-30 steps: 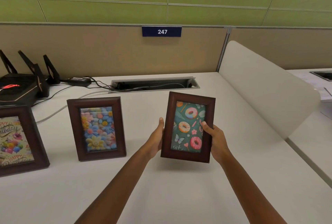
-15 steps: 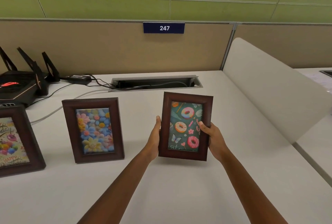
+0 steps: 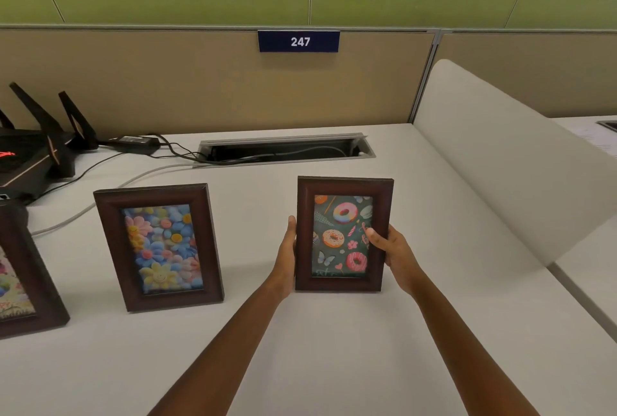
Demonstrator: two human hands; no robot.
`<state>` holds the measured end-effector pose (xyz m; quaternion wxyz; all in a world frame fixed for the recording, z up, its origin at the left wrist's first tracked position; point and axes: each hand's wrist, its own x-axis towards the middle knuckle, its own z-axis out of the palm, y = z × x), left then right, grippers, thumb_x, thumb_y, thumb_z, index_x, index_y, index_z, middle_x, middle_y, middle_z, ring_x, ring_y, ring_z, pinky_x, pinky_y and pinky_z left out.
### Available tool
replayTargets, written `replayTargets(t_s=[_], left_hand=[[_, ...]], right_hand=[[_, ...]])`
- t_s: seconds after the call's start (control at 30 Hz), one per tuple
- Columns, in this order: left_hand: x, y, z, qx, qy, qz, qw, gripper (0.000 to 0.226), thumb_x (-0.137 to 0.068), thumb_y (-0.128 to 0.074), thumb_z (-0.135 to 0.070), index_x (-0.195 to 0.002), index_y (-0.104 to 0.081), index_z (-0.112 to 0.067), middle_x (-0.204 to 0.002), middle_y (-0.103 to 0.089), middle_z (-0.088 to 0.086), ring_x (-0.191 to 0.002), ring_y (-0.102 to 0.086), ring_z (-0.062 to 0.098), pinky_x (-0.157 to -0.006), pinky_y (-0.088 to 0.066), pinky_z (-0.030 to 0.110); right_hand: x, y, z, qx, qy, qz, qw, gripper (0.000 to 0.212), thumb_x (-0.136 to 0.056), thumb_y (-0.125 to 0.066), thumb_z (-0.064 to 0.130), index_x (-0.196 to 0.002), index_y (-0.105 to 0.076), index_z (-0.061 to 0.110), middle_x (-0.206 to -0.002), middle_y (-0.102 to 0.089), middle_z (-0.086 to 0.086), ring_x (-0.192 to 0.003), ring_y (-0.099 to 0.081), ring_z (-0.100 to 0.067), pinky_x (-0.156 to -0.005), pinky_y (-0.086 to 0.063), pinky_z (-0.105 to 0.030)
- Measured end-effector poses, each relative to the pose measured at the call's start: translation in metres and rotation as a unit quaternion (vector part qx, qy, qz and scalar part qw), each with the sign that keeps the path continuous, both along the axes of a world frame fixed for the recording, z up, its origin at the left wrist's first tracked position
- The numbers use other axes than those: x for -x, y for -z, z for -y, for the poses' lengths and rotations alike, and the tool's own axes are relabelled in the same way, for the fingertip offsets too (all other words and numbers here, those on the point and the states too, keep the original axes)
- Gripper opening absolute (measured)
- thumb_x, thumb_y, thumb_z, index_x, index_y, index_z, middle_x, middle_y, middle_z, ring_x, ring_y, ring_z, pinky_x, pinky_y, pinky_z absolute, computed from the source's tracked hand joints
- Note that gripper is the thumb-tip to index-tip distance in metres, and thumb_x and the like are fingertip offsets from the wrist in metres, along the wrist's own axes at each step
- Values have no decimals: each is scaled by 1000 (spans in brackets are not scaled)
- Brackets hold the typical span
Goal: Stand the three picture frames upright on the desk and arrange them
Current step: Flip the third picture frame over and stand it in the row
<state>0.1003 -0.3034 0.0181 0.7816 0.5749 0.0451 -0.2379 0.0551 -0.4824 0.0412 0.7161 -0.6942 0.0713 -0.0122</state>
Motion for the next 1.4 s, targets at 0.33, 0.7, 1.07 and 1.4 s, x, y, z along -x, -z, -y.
replayTargets(t_s=[0.33, 0.7, 1.07, 1.4], left_hand=[[4, -3, 3, 7, -9, -6, 1000, 53, -90, -21, -57, -101, -63, -27, -105, -67, 7, -95, -66, 23, -90, -51, 44], [28, 0, -6, -78, -15, 86, 993, 47, -96, -11, -43, -106, -55, -31, -113, -60, 4, -105, -58, 20, -92, -49, 30], [46, -28, -14, -195, -107, 270, 937, 42, -98, -25, -26, -139, -31, -16, -148, -35, 5, -137, -31, 17, -105, -27, 22], [73, -59, -47, -272, -109, 461, 838, 41, -90, -33, -31, -127, -23, -46, -147, -28, -12, -138, -25, 6, -105, -18, 1]], right_hand=[[-3, 1, 3, 2, -8, -21, 1000, 14, -91, -45, 23, -104, -51, 25, -105, -62, 0, -95, -62, -16, -74, -57, -25], [15, -5, 3, 78, 91, 60, 991, 28, -88, -50, 23, -116, -43, 22, -121, -54, -3, -105, -58, -16, -77, -56, -25], [31, -40, -25, 230, 234, 252, 911, 46, -86, -52, 22, -128, -38, 11, -140, -39, -13, -125, -37, -11, -100, -37, -24], [34, -61, -101, 297, 199, 364, 860, 36, -86, -49, 9, -119, -46, -3, -134, -43, -16, -126, -37, -11, -101, -31, -4]])
